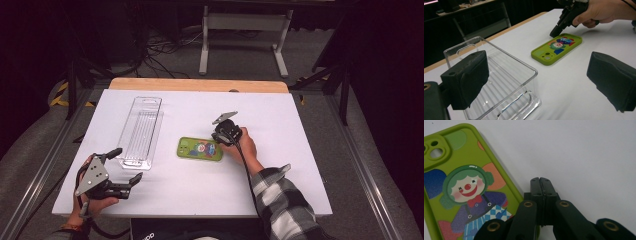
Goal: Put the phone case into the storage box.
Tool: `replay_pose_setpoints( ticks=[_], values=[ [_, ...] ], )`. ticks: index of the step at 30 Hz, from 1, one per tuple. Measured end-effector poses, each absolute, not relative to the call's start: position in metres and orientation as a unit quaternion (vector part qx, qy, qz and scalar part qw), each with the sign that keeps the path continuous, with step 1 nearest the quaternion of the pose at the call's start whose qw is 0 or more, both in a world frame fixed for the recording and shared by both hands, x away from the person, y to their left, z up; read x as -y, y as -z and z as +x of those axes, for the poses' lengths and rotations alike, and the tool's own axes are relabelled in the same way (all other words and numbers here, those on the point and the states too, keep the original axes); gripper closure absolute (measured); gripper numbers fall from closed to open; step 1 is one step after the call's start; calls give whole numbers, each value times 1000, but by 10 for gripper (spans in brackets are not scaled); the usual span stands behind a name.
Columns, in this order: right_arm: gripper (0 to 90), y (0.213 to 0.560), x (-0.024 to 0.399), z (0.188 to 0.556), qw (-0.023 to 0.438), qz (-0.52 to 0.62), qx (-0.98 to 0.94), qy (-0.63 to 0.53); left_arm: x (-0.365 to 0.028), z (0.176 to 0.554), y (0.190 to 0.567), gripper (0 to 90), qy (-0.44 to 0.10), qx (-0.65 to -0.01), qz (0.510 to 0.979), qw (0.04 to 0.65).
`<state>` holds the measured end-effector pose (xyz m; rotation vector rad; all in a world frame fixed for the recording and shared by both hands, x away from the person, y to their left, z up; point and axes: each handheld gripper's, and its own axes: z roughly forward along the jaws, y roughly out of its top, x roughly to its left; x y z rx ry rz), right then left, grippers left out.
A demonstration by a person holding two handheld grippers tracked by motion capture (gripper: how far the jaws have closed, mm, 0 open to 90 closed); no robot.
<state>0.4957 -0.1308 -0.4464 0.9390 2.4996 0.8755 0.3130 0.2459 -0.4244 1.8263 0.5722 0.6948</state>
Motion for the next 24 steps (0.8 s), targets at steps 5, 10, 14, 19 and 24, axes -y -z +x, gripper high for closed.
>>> replay_pose_setpoints(
  ticks=[5,10,14,19,24],
  values=[
    [900,446,133,492,163,331,-877,-307,-243,313,426,48,-286,-237,768,521],
    [900,445,134,485,155,328,-881,-303,-244,312,426,48,-286,-238,768,521],
    [900,445,137,475,147,320,-886,-302,-244,313,425,48,-288,-235,770,519],
    [897,446,142,463,137,316,-886,-310,-242,314,426,48,-287,-237,770,519],
    [894,446,144,456,135,312,-887,-312,-241,313,427,49,-283,-238,772,517]
  ],
)
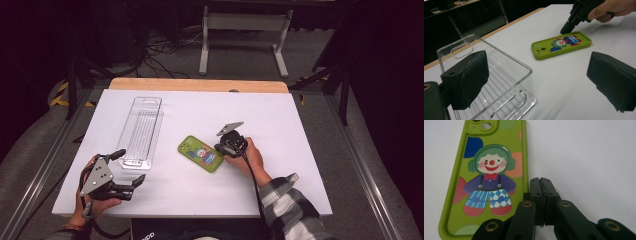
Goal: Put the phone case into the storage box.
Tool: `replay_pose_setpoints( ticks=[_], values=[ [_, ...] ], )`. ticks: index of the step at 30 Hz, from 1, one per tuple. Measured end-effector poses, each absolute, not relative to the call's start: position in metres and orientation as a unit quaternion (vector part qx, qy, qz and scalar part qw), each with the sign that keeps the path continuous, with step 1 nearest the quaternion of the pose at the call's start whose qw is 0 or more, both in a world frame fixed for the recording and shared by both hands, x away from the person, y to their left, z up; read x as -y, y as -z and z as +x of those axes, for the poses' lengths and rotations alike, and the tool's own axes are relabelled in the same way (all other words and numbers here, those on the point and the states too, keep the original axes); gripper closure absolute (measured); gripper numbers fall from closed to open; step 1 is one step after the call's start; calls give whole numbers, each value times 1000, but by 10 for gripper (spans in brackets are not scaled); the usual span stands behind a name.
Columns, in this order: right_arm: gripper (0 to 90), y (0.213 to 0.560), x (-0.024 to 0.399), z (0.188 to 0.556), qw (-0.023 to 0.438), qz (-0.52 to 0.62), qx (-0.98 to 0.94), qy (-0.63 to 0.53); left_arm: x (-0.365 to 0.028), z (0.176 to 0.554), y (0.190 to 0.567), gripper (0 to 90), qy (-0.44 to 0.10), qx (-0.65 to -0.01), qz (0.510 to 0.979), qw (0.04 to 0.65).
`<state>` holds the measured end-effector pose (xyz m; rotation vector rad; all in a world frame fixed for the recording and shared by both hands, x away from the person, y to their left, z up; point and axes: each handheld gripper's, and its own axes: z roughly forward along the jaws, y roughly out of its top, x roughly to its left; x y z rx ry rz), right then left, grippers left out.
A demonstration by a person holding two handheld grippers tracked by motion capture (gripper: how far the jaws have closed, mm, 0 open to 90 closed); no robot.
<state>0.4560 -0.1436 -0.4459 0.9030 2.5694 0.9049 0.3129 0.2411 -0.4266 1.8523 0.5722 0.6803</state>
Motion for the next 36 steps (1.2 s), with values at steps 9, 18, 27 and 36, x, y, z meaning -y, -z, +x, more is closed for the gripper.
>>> replay_pose_setpoints(
  ticks=[9,18,27,36],
  values=[
    [883,446,145,446,135,304,-890,-312,-241,314,427,49,-284,-236,775,514],
    [626,436,151,441,174,305,-872,-342,-240,315,428,49,-285,-236,775,513],
    [195,404,163,414,270,273,-814,-436,-237,316,427,49,-289,-226,779,508],
    [50,392,183,385,316,279,-766,-486,-236,315,428,50,-286,-229,781,506]
  ],
)
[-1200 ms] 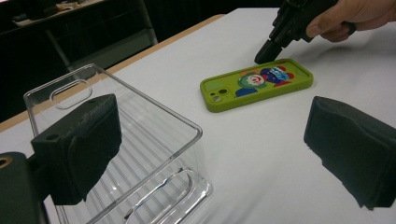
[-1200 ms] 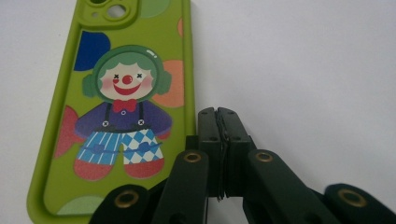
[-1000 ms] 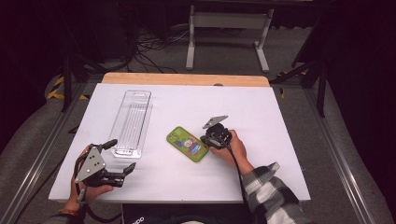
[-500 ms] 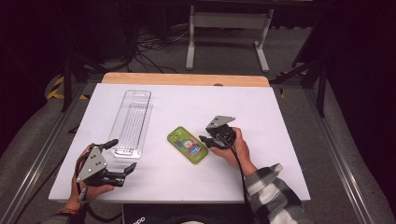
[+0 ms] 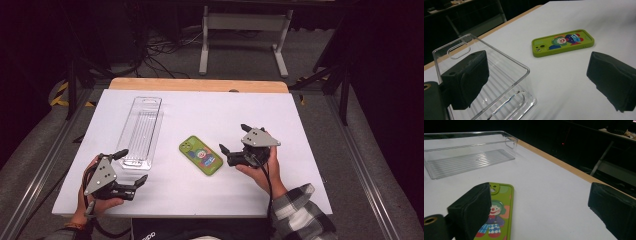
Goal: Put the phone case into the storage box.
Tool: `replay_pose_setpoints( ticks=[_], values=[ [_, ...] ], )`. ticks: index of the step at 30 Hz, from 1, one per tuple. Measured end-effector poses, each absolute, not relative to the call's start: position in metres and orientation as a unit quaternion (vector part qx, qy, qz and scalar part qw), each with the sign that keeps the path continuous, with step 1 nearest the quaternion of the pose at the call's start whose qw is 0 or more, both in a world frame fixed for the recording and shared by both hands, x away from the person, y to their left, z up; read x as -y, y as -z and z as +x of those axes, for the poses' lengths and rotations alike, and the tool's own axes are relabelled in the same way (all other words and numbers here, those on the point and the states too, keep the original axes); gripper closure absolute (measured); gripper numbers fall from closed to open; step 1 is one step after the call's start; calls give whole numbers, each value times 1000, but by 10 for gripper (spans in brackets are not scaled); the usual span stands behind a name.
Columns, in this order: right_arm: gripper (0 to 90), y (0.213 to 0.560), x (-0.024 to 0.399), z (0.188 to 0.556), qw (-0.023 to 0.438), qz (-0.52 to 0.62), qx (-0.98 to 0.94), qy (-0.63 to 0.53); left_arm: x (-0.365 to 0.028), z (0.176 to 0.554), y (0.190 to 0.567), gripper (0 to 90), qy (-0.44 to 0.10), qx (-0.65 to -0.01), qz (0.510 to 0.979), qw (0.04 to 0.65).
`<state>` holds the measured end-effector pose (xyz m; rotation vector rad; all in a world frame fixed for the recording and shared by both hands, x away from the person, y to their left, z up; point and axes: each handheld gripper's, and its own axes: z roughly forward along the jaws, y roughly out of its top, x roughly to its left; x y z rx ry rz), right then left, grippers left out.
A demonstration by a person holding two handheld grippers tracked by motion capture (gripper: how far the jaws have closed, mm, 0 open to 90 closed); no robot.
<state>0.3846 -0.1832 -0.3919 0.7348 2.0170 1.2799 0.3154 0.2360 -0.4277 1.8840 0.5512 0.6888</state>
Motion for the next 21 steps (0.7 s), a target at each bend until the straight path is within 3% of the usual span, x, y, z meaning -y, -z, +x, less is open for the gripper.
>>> replay_pose_setpoints(
  ticks=[21],
  values=[
    [58,407,193,329,360,217,-761,-494,-235,317,429,35,-283,-230,779,509]
  ],
)
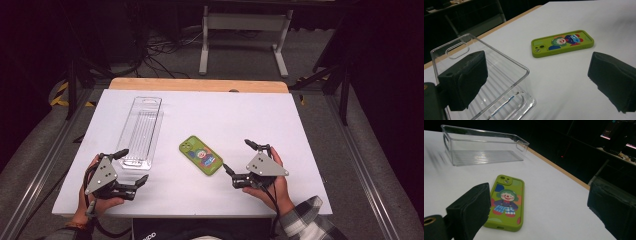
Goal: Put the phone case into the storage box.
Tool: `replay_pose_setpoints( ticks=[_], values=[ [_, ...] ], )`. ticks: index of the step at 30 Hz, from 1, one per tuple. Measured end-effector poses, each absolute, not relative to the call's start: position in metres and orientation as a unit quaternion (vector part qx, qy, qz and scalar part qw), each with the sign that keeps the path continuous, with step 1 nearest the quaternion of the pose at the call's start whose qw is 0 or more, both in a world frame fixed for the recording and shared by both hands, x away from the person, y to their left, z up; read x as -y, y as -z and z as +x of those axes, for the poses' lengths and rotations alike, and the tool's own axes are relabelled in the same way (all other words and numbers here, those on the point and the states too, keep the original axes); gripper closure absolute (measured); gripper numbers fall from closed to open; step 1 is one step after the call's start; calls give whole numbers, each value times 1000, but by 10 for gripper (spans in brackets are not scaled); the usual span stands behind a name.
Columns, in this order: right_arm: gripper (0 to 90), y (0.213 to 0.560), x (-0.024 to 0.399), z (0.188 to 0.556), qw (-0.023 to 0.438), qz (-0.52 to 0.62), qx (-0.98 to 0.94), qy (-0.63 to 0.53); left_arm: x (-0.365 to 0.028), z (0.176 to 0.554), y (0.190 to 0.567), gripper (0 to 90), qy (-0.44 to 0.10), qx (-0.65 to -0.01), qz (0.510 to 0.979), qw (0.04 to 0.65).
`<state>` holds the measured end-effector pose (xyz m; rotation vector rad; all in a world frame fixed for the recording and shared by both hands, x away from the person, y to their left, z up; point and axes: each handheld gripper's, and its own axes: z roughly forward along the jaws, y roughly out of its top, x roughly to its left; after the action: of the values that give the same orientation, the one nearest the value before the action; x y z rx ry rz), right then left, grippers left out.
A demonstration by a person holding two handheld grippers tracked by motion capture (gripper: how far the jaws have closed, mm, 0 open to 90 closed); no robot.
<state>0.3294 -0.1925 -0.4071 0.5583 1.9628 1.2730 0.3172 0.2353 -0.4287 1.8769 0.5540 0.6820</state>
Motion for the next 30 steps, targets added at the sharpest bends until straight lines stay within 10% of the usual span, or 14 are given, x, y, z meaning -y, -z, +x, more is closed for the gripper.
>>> replay_pose_setpoints(
  ticks=[30],
  values=[
    [71,415,213,314,364,240,-759,-484,-230,315,436,34,-280,-224,785,506]
  ],
)
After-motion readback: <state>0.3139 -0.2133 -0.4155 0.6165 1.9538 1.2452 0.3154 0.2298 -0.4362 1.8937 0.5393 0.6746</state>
